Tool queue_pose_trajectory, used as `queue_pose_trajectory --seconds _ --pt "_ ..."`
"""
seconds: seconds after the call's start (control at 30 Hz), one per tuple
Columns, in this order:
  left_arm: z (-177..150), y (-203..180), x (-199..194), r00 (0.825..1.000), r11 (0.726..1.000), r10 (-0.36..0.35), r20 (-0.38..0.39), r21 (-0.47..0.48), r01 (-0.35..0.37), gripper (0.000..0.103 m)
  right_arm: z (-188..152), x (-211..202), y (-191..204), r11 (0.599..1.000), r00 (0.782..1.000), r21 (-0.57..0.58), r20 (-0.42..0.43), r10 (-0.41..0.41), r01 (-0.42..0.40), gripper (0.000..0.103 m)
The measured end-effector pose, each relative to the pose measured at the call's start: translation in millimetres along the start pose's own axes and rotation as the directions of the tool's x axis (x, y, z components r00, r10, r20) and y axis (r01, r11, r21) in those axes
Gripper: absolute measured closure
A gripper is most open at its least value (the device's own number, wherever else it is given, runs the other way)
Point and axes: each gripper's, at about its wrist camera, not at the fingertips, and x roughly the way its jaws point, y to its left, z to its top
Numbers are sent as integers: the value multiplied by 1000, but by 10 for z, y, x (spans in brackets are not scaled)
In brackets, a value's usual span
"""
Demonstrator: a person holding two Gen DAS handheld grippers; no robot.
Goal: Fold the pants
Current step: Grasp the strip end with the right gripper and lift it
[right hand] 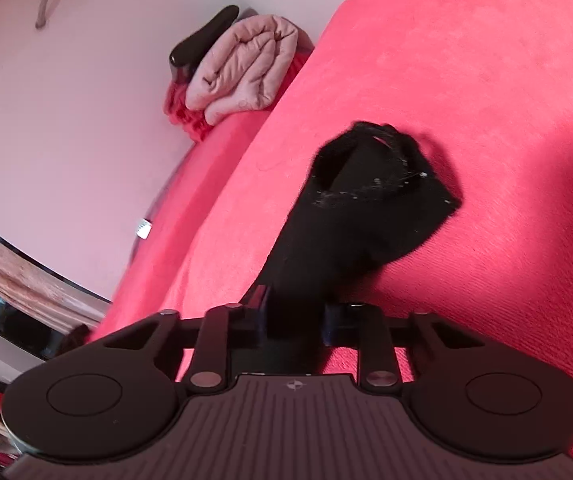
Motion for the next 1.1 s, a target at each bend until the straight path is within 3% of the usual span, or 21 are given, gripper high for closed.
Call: queue_pose_trajectory --seconds 0.13,0.27,0.37,0.43,0.57,0.67,0.77,0.93,1.03,1.1 --pt "6 57 -31 1000 999 -17 10 -30 17 0 -57 -88 119 998 999 -61 42 13 -10 80" --pt "26 148 -125 1000 996 -11 29 -85 14 0 -165 -239 523 970 992 -242 120 28 2 80" --pt "52 214 -241 997 995 54 62 -93 -48 0 -361 -334 977 907 981 -420 185 66 18 80" --pt "82 267 -314 993 992 89 82 -92 -81 0 -585 -349 1324 836 969 -548 221 107 33 80" --pt "136 425 -445 983 984 140 116 -131 -124 0 -1193 -202 1948 656 958 -753 221 180 50 80" --pt "166 592 -531 979 973 149 138 -196 -120 0 -1796 75 2298 478 969 -876 168 183 62 80" --pt "203 721 -601 975 964 154 159 -243 -112 0 -2403 367 2517 315 983 -949 78 167 22 80" --pt "246 843 -634 974 951 158 164 -290 -106 0 -3410 779 2615 -28 997 -1000 1 78 3 78" --pt "260 905 -638 975 944 154 161 -317 -97 0 -3768 888 2533 -174 999 -984 -38 17 -34 71" --pt "271 921 -637 975 941 151 162 -326 -91 0 -3915 848 2455 -244 999 -970 -7 45 5 71"
